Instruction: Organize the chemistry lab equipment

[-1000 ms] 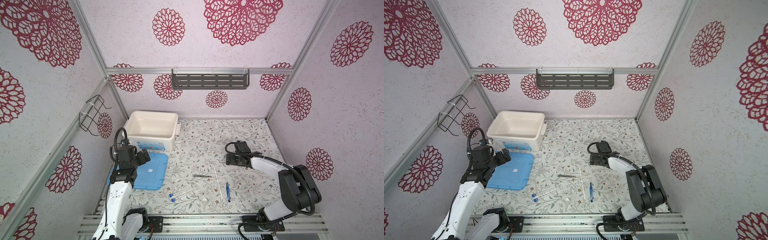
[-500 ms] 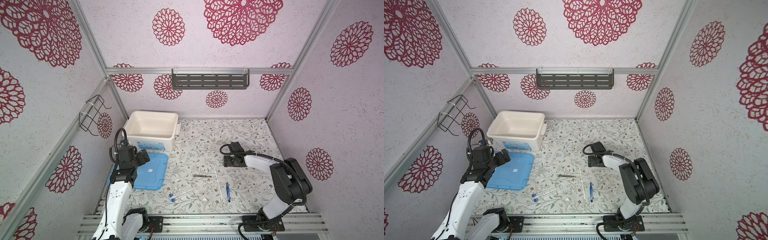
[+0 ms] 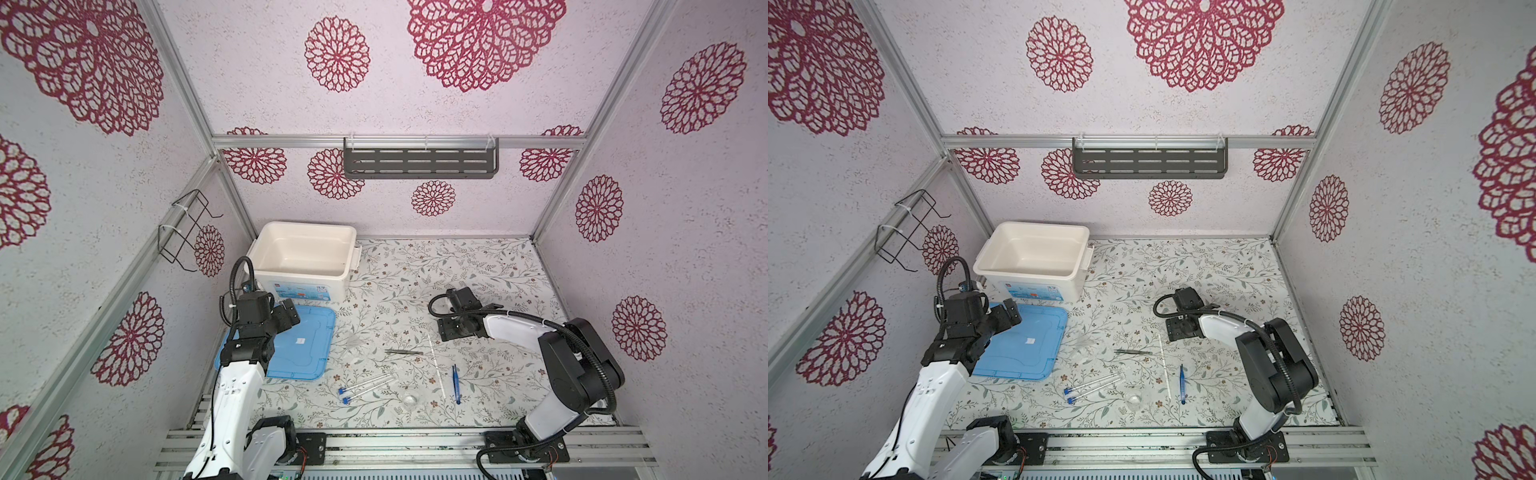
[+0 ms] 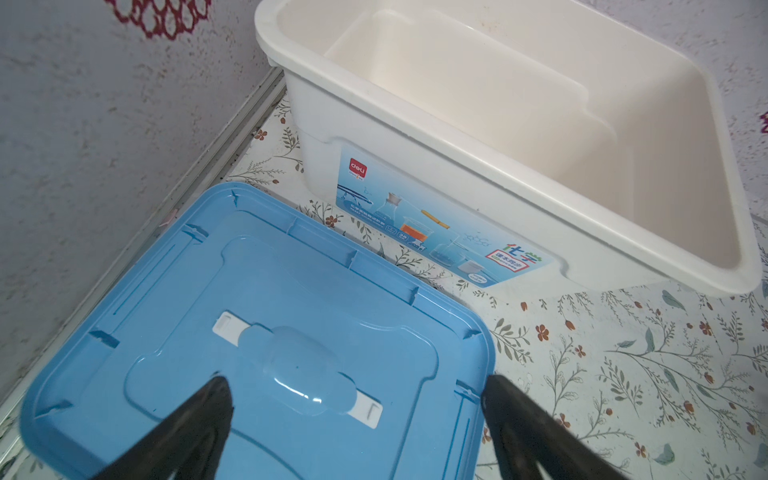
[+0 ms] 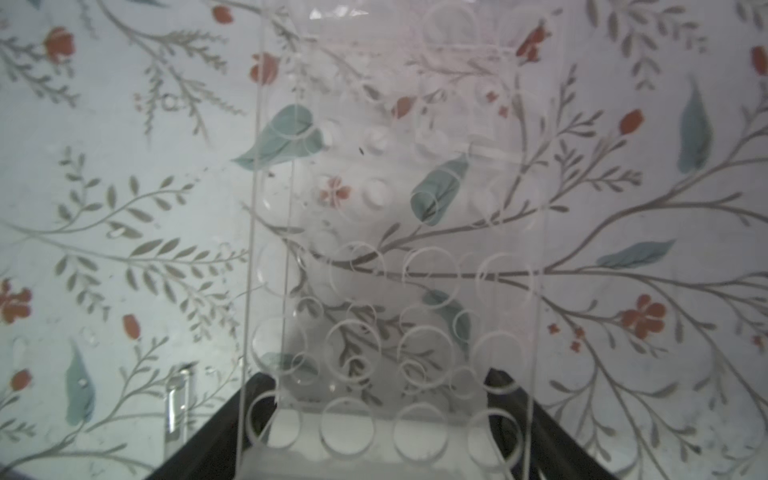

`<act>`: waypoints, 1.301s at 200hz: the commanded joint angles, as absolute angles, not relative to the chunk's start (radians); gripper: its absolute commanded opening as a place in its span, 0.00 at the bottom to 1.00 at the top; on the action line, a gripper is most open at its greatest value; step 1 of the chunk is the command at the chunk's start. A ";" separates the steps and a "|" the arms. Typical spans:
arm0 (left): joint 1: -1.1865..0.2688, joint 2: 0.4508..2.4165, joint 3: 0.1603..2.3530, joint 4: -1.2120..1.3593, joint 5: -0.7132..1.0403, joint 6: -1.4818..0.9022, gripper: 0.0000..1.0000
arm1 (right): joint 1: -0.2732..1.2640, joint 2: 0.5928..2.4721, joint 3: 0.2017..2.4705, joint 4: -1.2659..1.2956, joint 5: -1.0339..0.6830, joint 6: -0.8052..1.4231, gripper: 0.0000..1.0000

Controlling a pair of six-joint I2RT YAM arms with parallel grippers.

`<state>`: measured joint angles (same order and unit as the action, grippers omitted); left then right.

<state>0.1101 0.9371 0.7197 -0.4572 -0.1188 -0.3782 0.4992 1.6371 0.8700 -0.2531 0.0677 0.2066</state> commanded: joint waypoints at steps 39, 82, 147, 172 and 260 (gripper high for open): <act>0.116 0.938 0.764 -0.564 -0.147 -0.409 0.97 | 0.526 1.573 0.858 -0.311 0.056 0.127 0.85; 0.117 0.936 0.770 -0.617 -0.123 -0.462 0.97 | 0.528 1.489 0.880 -0.364 0.068 0.119 0.90; 0.129 0.930 0.817 -0.786 0.018 -0.609 0.97 | 0.815 1.425 1.050 -0.484 0.040 0.047 0.87; 0.142 0.931 0.833 -0.835 0.058 -0.660 0.97 | 0.987 1.460 1.086 -0.427 -0.028 -0.111 0.86; 0.283 1.118 0.850 -0.834 0.182 -0.651 0.97 | 1.167 1.876 1.373 -0.243 -0.298 -0.550 0.71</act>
